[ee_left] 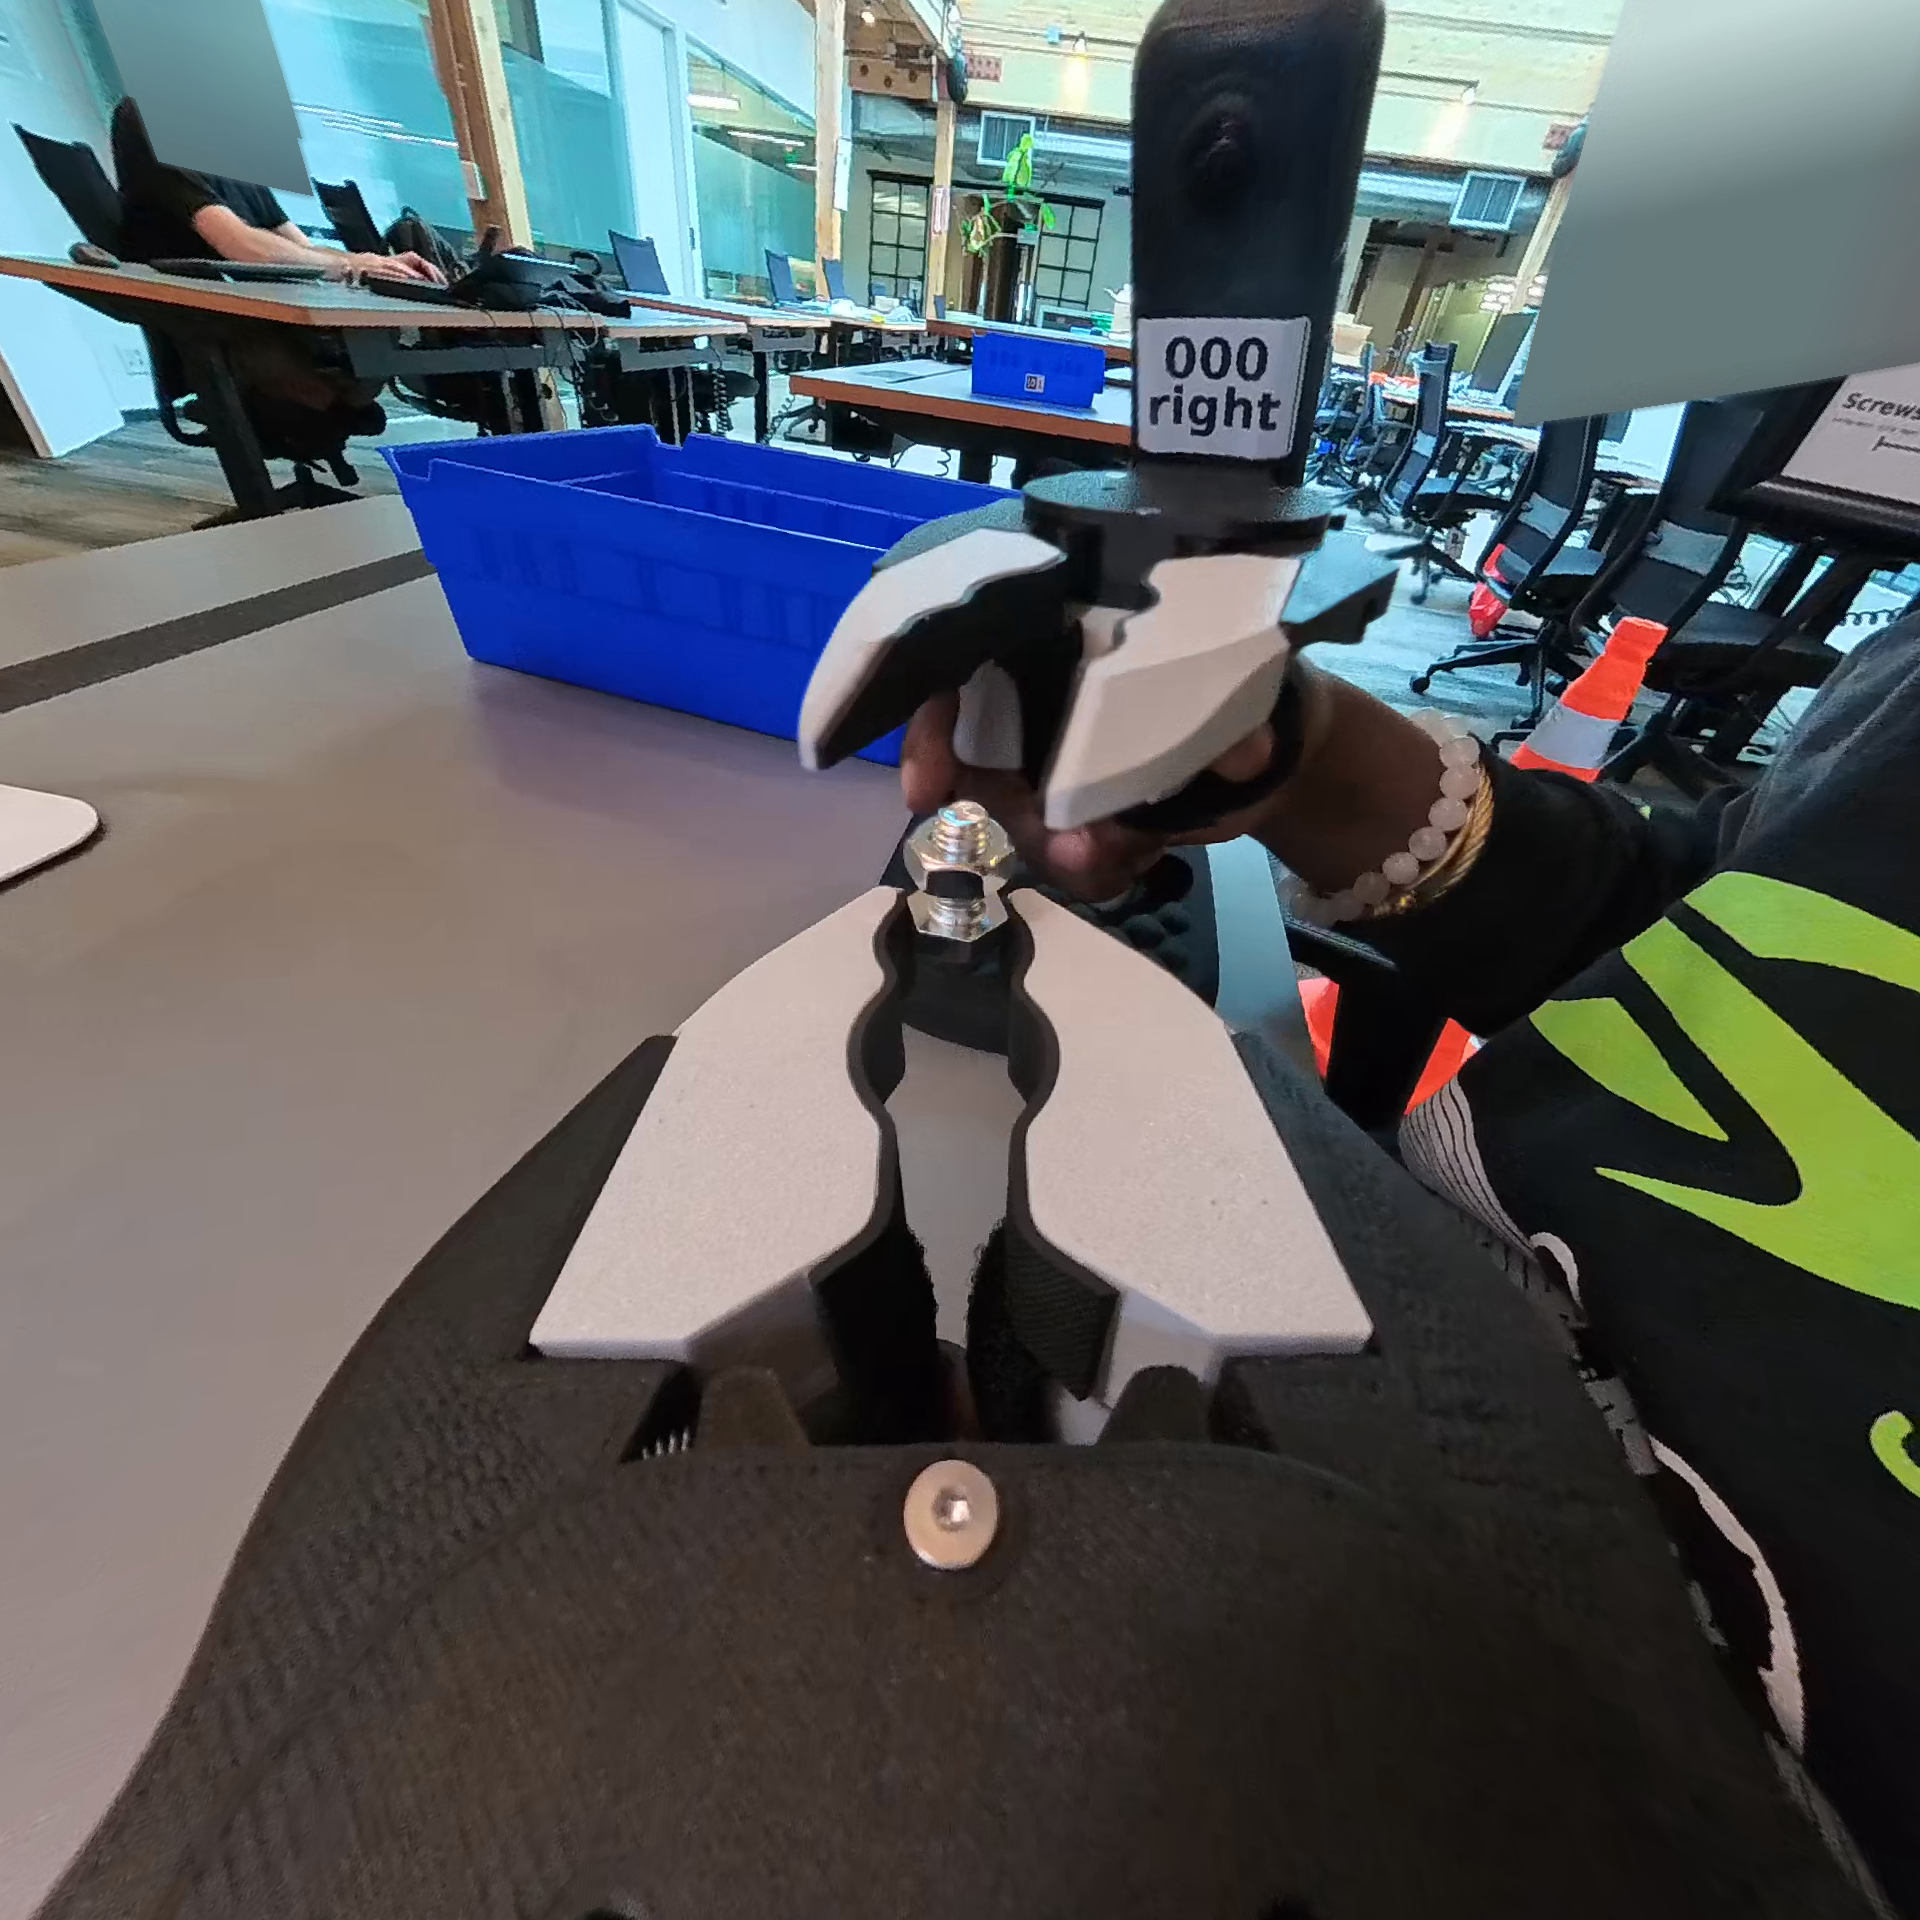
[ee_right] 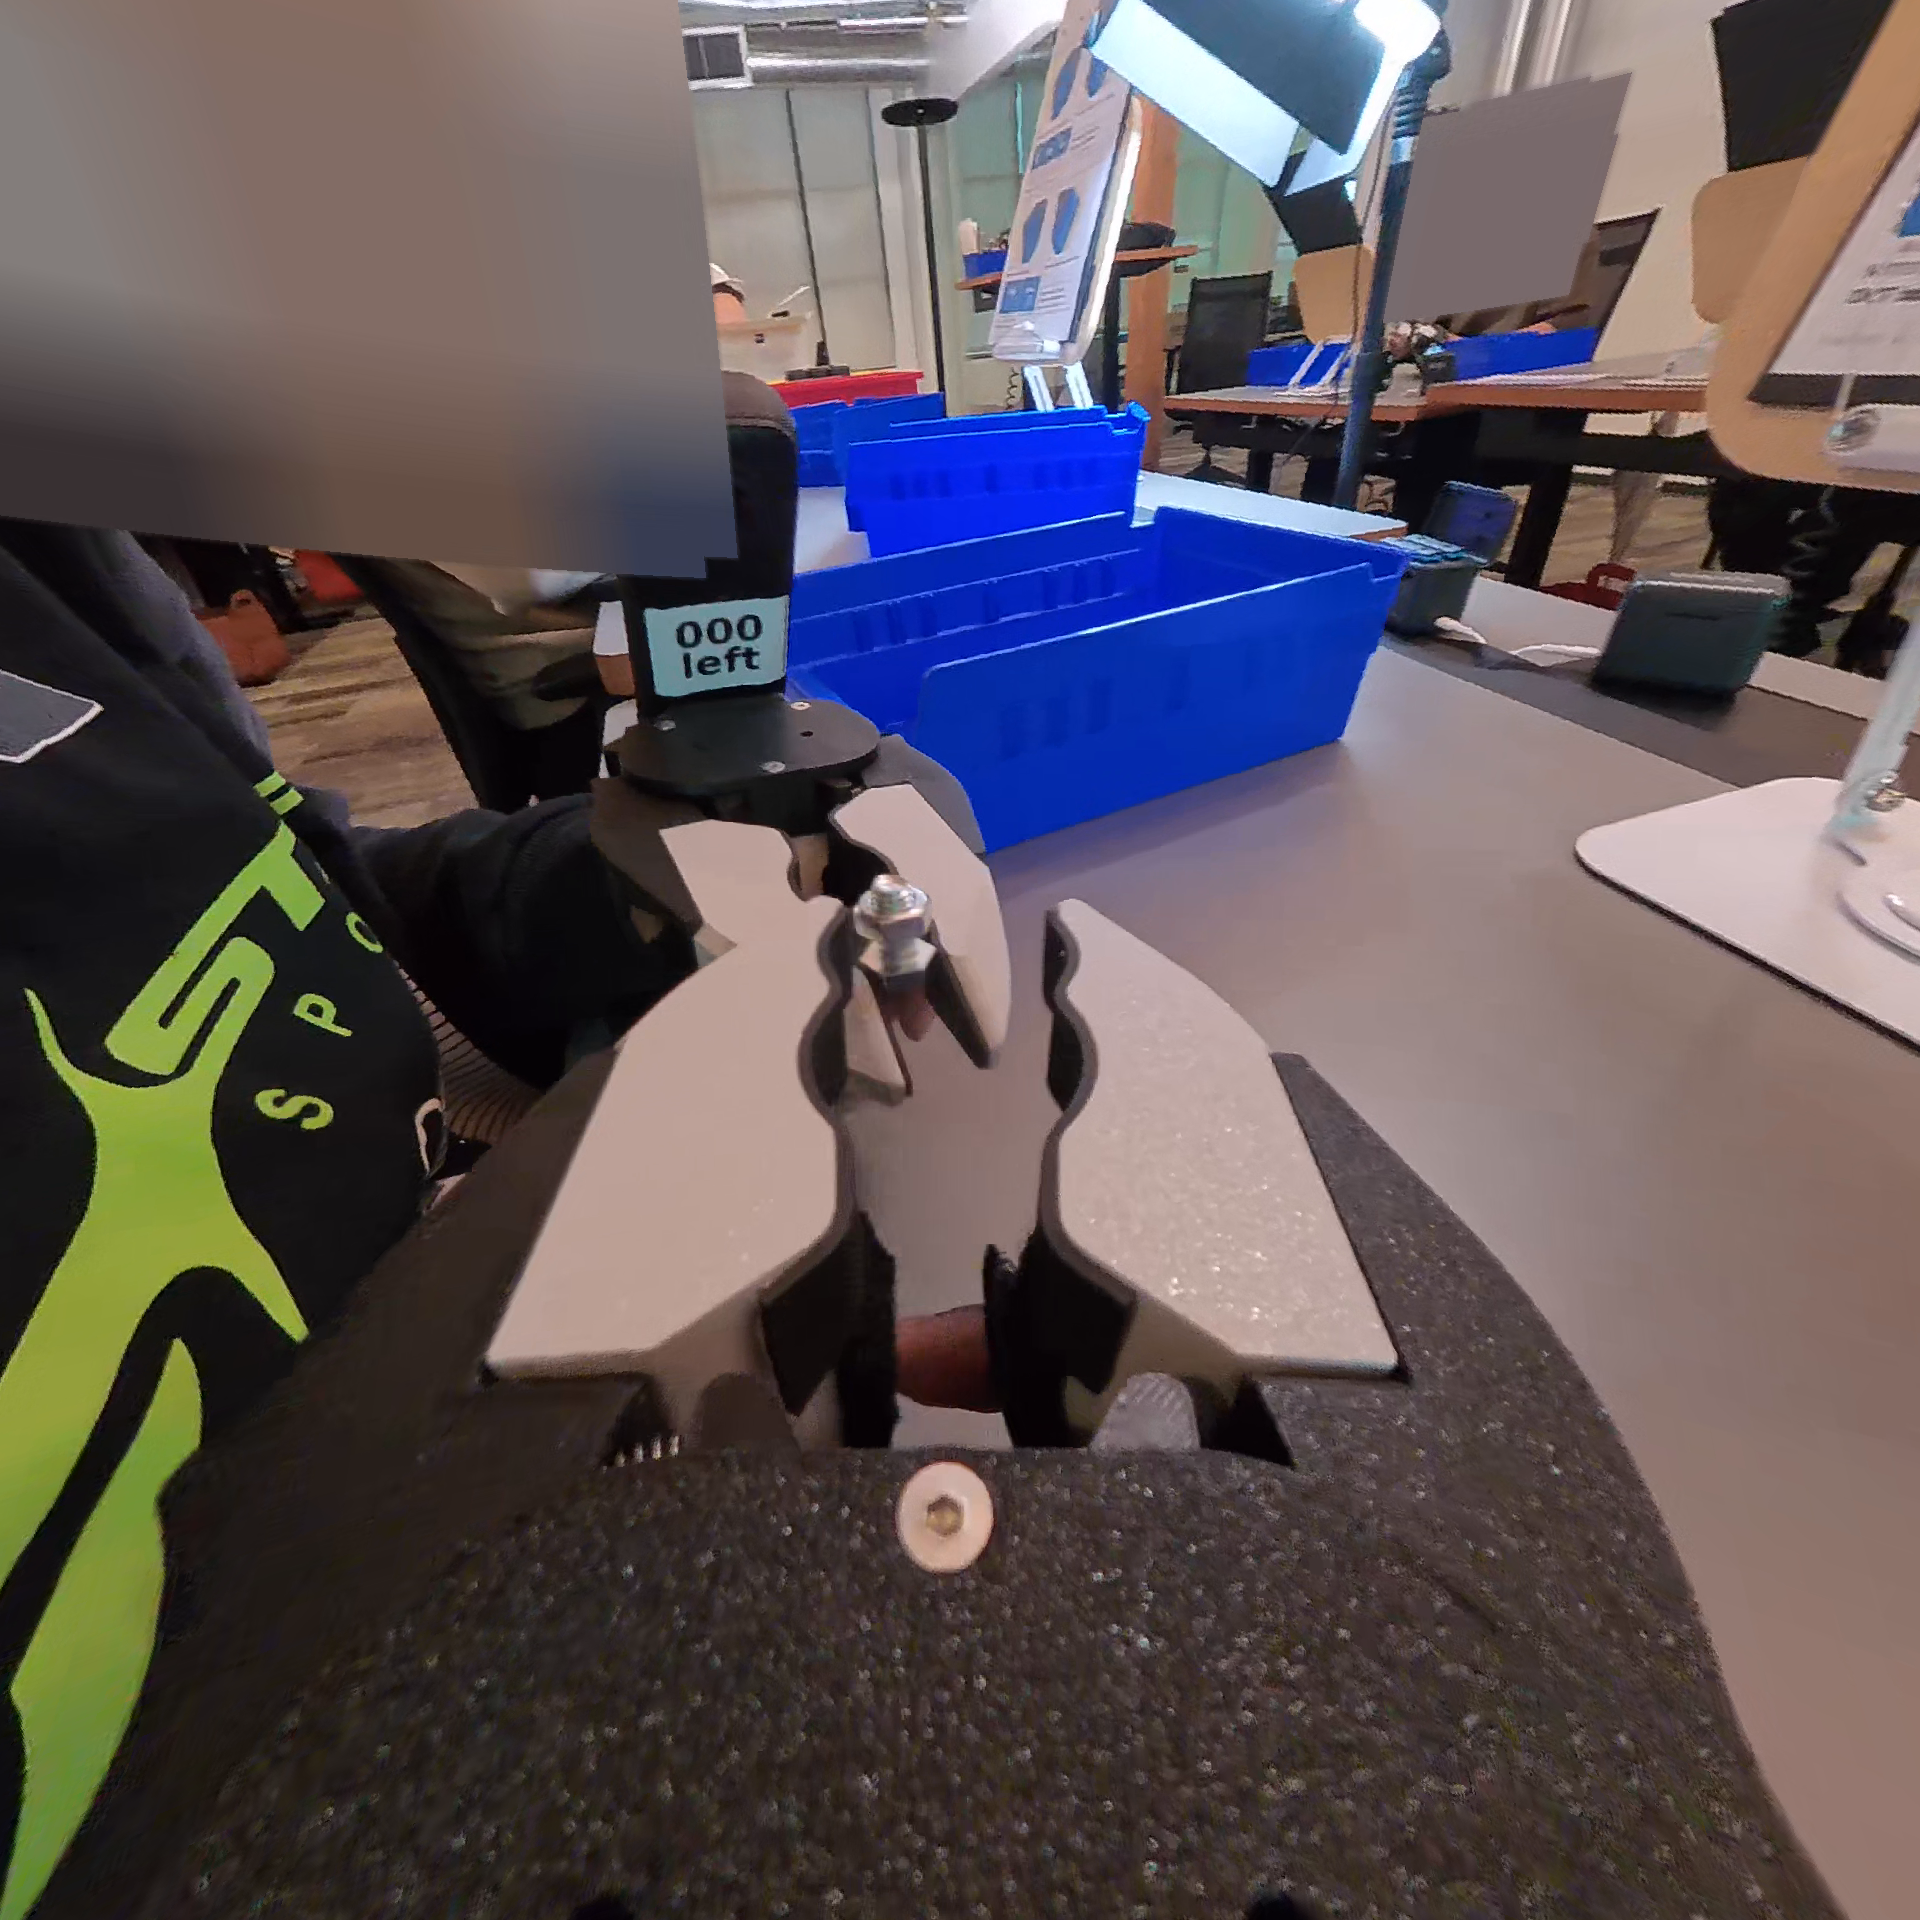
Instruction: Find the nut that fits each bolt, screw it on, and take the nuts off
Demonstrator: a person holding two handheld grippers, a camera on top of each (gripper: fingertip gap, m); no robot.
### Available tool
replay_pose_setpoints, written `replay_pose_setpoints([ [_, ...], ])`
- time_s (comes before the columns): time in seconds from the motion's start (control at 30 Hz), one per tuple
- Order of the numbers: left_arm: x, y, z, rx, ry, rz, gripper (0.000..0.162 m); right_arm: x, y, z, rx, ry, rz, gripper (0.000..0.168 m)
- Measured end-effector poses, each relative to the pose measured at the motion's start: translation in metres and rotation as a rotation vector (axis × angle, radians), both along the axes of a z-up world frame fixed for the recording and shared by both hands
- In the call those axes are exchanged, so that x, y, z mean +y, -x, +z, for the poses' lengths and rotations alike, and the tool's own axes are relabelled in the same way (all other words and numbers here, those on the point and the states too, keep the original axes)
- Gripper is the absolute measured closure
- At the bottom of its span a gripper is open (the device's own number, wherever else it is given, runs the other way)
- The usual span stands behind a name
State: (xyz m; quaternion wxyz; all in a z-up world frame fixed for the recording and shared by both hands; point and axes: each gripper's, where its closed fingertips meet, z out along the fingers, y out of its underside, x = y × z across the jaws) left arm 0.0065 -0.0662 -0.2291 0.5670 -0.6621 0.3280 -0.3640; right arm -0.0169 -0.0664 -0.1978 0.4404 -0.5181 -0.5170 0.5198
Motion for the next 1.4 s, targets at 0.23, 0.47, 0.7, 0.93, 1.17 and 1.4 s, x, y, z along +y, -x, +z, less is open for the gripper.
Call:
replay_pose_setpoints([
  [0.23,-0.001,0.000,0.000,0.001,0.002,-0.007,0.147,-0.007,0.017,-0.005,-0.019,-0.012,0.024,0.127],
  [0.47,0.000,0.000,0.000,-0.004,0.004,-0.008,0.147,-0.002,0.011,-0.008,-0.044,-0.029,0.012,0.133],
  [0.7,0.000,0.002,0.002,-0.014,0.005,-0.008,0.146,0.016,-0.011,0.000,0.010,0.001,-0.066,0.161],
  [0.93,0.000,0.001,0.001,-0.007,0.004,-0.009,0.147,-0.003,0.004,-0.001,0.015,-0.003,0.014,0.140],
  [1.17,-0.001,0.001,0.000,-0.005,0.003,-0.010,0.147,-0.009,0.017,-0.003,0.004,-0.004,0.037,0.136],
  [1.4,-0.001,0.001,0.000,-0.005,0.002,-0.012,0.146,-0.006,0.013,-0.004,-0.004,-0.009,0.023,0.139],
])
